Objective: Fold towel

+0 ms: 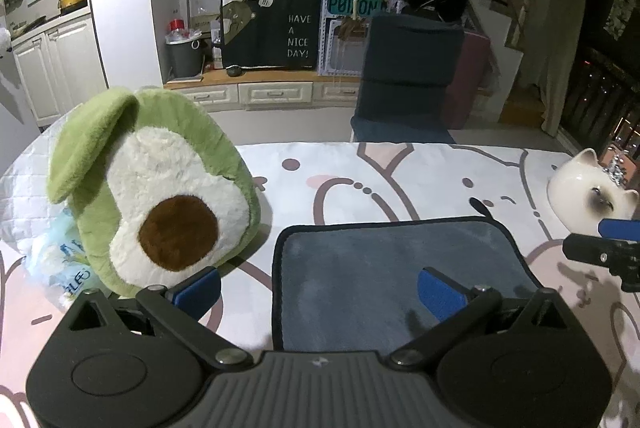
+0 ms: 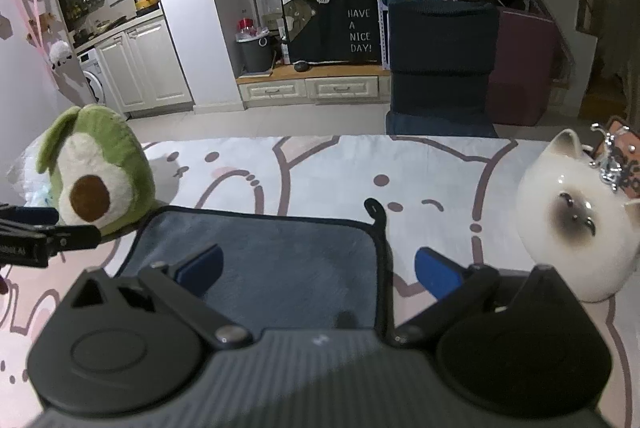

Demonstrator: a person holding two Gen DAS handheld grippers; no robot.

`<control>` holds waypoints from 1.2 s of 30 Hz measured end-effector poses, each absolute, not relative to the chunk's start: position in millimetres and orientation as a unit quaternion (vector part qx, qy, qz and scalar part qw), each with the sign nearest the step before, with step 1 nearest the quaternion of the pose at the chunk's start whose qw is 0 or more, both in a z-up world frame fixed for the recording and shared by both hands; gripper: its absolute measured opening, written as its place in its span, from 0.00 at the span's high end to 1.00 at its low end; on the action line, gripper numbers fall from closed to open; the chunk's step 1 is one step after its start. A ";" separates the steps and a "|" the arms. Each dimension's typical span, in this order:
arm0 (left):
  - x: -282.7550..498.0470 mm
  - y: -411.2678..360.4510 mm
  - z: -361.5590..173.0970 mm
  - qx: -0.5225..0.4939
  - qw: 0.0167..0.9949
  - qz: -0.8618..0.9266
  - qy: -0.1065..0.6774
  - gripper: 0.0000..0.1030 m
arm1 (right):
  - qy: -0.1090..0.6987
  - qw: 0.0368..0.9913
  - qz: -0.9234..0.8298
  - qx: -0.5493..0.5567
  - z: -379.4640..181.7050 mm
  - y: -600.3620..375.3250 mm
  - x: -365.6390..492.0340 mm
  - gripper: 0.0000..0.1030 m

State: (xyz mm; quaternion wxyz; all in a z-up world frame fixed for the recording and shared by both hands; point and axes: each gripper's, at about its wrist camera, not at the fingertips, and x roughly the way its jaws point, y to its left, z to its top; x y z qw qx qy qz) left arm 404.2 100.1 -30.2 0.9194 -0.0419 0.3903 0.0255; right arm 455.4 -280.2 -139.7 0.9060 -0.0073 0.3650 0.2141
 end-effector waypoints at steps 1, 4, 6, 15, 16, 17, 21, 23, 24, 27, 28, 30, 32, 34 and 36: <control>400.3 98.3 -27.8 -0.042 0.920 0.024 0.389 0.00 | 0.363 0.907 0.214 -0.005 -137.5 -280.9 451.8 0.00; 387.3 92.4 -20.1 -0.038 0.922 0.023 0.384 0.00 | 0.357 0.909 0.213 -0.002 -130.1 -283.3 439.6 0.00; 378.2 89.5 -15.0 -0.035 0.924 0.024 0.381 0.00 | 0.354 0.910 0.215 -0.006 -124.7 -283.9 430.3 0.00; 340.0 79.0 9.0 -0.029 0.931 0.030 0.363 0.00 | 0.333 0.917 0.219 -0.015 -103.8 -285.0 386.4 0.00; 335.8 78.0 11.6 -0.028 0.932 0.030 0.361 0.00 | 0.331 0.918 0.218 -0.014 -102.1 -285.5 382.6 0.00; 331.5 77.0 13.8 -0.028 0.933 0.031 0.359 0.00 | 0.329 0.919 0.218 -0.013 -99.9 -286.2 378.5 0.00; 314.1 73.0 21.5 -0.029 0.935 0.034 0.351 0.00 | 0.322 0.921 0.217 -0.011 -91.8 -289.6 361.4 0.00; 305.9 72.0 25.1 -0.027 0.937 0.038 0.347 0.00 | 0.319 0.922 0.217 -0.011 -87.9 -291.7 353.7 0.00; 301.2 71.9 27.2 -0.027 0.938 0.039 0.345 0.00 | 0.318 0.923 0.217 -0.011 -86.3 -292.7 350.2 0.00; 289.0 72.2 32.3 -0.032 0.939 0.043 0.340 0.00 | 0.312 0.925 0.217 -0.011 -81.2 -295.7 338.2 0.00; 285.2 71.6 33.7 -0.032 0.939 0.044 0.338 0.00 | 0.312 0.925 0.217 -0.012 -80.1 -296.4 334.4 0.00; 276.2 70.3 37.3 -0.031 0.941 0.044 0.334 0.00 | 0.310 0.926 0.216 -0.012 -77.0 -298.3 324.8 0.00; 267.6 69.0 39.6 -0.031 0.942 0.043 0.331 0.00 | 0.308 0.926 0.217 -0.011 -74.6 -301.5 315.4 0.00; 259.0 66.2 41.9 -0.026 0.944 0.042 0.327 0.00 | 0.303 0.928 0.218 -0.011 -72.7 -304.5 306.9 0.00; 250.5 63.3 44.4 -0.021 0.945 0.043 0.324 0.00 | 0.300 0.929 0.219 -0.011 -70.7 -307.1 298.2 0.00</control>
